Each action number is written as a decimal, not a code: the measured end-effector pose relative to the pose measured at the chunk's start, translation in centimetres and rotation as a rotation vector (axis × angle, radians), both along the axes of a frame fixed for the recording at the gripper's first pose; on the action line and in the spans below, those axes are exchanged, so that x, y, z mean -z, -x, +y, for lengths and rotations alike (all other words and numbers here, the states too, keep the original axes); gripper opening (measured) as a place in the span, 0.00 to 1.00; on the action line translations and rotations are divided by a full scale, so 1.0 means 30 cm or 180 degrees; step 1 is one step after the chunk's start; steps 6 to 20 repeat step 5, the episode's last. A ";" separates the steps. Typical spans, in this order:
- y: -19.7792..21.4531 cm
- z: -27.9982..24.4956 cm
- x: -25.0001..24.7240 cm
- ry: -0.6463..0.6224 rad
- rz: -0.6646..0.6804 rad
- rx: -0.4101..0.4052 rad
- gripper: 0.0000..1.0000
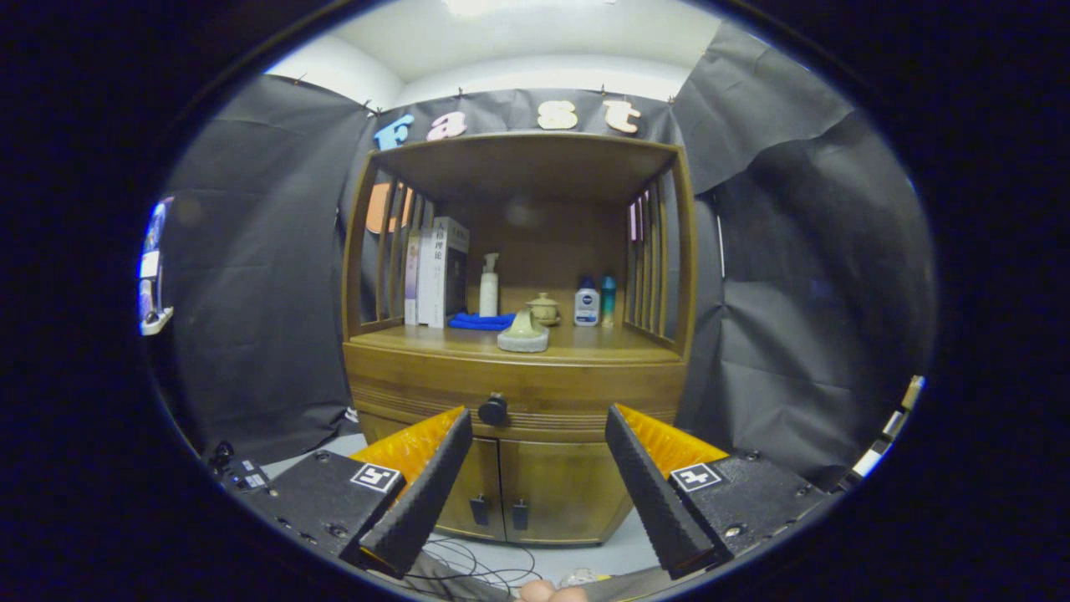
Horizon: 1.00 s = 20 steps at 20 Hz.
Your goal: Pull open the drawer, take out the items inside it, and place them on the countertop above the cabinet.
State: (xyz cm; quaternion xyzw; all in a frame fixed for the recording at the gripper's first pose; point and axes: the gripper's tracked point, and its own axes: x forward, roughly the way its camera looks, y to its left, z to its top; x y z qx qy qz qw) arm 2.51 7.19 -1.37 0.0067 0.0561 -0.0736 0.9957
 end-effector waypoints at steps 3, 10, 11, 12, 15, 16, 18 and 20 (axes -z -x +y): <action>0.098 -0.027 0.011 0.0065 0.0022 -0.0075 1.00; 0.138 -0.050 0.025 0.0057 -0.0044 -0.0077 1.00; 0.138 -0.050 0.025 0.0057 -0.0044 -0.0077 1.00; 0.138 -0.050 0.025 0.0057 -0.0044 -0.0077 1.00; 0.138 -0.050 0.025 0.0057 -0.0044 -0.0077 1.00; 0.138 -0.050 0.025 0.0057 -0.0044 -0.0077 1.00; 0.138 -0.050 0.025 0.0057 -0.0044 -0.0077 1.00; 0.138 -0.050 0.025 0.0057 -0.0044 -0.0077 1.00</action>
